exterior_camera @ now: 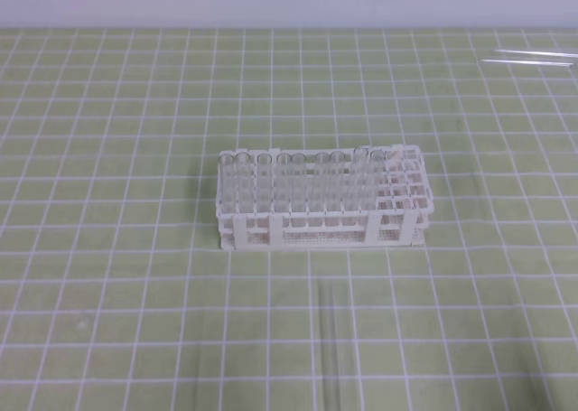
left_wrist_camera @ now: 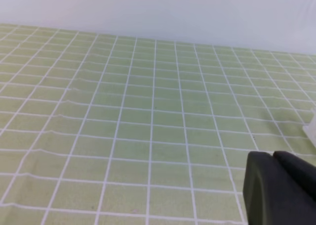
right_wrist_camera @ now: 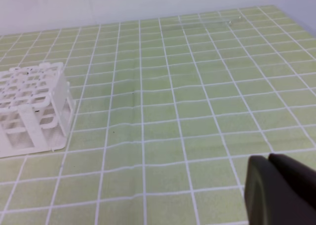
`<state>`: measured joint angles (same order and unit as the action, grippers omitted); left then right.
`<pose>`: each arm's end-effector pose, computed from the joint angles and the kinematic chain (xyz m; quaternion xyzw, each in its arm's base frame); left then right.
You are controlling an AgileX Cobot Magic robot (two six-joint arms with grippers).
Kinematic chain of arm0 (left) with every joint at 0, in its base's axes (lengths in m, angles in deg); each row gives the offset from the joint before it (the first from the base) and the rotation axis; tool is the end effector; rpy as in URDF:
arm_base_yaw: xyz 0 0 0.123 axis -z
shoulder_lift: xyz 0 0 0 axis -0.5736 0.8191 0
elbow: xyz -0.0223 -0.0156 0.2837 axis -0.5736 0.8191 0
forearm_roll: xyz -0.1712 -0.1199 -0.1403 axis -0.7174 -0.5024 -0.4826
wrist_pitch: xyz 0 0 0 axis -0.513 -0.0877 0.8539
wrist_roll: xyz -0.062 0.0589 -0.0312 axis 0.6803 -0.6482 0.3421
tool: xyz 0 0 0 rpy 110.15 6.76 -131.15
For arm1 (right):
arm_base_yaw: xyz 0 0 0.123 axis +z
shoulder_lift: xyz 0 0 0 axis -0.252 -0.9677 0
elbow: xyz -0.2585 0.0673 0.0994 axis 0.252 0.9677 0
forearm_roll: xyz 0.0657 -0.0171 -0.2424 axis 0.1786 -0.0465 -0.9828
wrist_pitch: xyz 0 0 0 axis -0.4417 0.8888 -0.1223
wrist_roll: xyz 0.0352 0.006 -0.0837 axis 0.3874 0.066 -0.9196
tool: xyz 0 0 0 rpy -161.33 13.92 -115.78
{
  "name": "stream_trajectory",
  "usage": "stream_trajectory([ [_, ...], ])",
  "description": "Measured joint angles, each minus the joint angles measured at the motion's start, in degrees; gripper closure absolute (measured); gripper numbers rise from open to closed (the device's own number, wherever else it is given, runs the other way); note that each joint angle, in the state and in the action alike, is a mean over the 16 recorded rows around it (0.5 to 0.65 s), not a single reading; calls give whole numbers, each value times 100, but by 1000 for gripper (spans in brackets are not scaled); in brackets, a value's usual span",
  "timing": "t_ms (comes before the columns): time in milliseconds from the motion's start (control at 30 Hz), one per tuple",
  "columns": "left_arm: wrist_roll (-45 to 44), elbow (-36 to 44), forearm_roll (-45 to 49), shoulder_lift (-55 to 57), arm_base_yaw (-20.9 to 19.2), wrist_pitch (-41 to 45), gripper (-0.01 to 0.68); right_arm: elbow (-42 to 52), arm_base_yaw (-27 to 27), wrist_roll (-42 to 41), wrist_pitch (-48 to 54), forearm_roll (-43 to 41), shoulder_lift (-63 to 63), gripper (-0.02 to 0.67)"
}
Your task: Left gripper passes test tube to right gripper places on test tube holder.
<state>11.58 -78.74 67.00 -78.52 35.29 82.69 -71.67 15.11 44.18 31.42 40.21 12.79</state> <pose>0.0541 -0.0036 0.1925 -0.0121 0.7401 -0.0387 0.6712 0.0543 -0.0001 0.1857 0.0584 0.7762 0.0484 0.6259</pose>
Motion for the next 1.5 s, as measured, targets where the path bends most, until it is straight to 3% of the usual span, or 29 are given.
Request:
stream_trajectory([
  [167, 22, 0, -361, 0, 0, -124, 675, 0, 0, 0, 0, 0, 0, 666],
  [567, 242, -11, -2339, 25, -1, -1293, 675, 0, 0, 0, 0, 0, 0, 666],
  [700, 295, -54, -2759, 39, -1, -1236, 675, 0, 0, 0, 0, 0, 0, 666],
  [867, 187, -349, -2876, 148, -2, -487, 675, 0, 0, 0, 0, 0, 0, 666],
  [1100, -346, -1396, -2804, 963, -2, 1481, 675, 0, 0, 0, -2, 0, 0, 666],
  [1300, -1061, -2642, -2523, 2392, 3, 3008, 675, 0, 0, 0, -3, 0, 0, 666],
  [1500, -1503, -3657, -2135, 4005, 166, 3986, 675, 0, 0, 0, -4, 0, 0, 666],
])
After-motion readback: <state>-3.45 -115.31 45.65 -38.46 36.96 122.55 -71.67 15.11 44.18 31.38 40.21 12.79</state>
